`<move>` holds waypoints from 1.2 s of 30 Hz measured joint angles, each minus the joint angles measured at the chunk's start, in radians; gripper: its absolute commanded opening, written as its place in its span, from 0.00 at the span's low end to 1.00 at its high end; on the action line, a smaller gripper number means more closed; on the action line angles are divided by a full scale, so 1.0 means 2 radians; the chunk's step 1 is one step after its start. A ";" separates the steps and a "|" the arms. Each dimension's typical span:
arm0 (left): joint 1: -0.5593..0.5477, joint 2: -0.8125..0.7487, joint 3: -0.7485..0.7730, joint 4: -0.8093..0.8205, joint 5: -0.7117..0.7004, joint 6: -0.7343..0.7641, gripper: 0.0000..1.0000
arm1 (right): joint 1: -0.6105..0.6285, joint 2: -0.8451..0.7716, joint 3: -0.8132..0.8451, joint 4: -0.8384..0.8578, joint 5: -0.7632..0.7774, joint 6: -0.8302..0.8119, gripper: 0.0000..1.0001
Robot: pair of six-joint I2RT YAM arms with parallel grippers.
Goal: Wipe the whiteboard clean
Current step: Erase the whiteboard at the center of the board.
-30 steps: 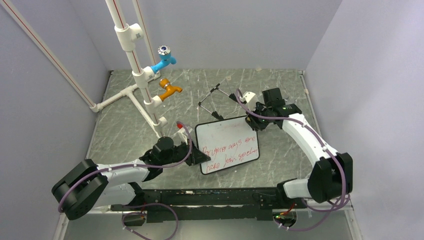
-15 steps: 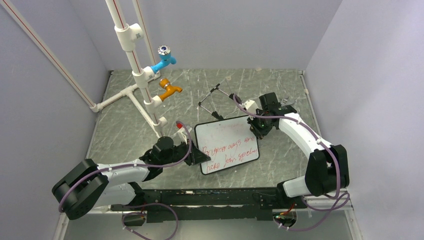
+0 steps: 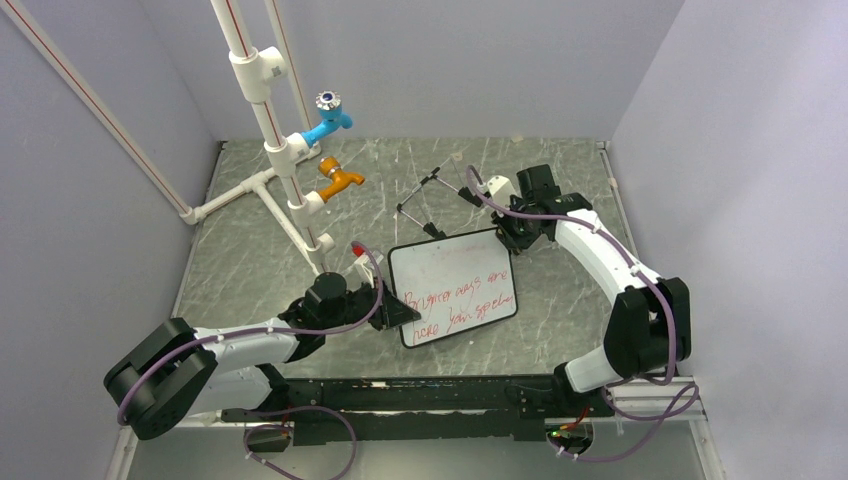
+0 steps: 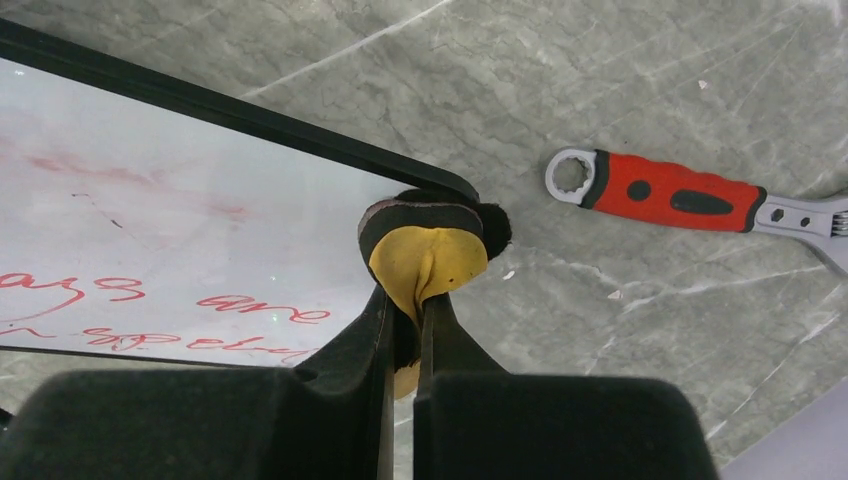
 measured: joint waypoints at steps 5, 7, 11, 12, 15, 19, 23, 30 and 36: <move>0.002 0.000 0.000 -0.001 -0.002 -0.005 0.00 | 0.000 0.011 0.002 0.006 -0.001 0.001 0.00; 0.002 0.000 0.000 -0.001 -0.002 -0.005 0.00 | -0.001 0.011 -0.001 0.006 -0.002 0.000 0.00; 0.002 -0.002 0.000 -0.004 -0.003 -0.007 0.00 | -0.005 -0.003 -0.040 0.001 -0.010 -0.011 0.00; 0.002 -0.002 0.000 -0.004 -0.003 -0.008 0.00 | -0.006 -0.009 -0.056 -0.004 -0.013 -0.015 0.00; 0.002 -0.002 0.000 -0.004 -0.003 -0.008 0.00 | -0.006 -0.030 -0.101 -0.019 -0.027 -0.028 0.00; 0.001 -0.001 0.000 -0.001 0.000 0.004 0.00 | -0.002 -0.074 -0.144 -0.036 -0.053 -0.050 0.00; -0.002 0.003 0.000 0.002 0.008 0.004 0.00 | 0.022 -0.128 -0.151 -0.021 -0.076 -0.072 0.00; -0.002 0.023 0.004 0.019 0.016 0.000 0.00 | 0.129 -0.151 -0.144 0.035 -0.088 -0.107 0.00; -0.002 0.041 0.014 0.022 0.019 -0.011 0.00 | 0.228 -0.131 -0.136 0.056 -0.042 -0.131 0.00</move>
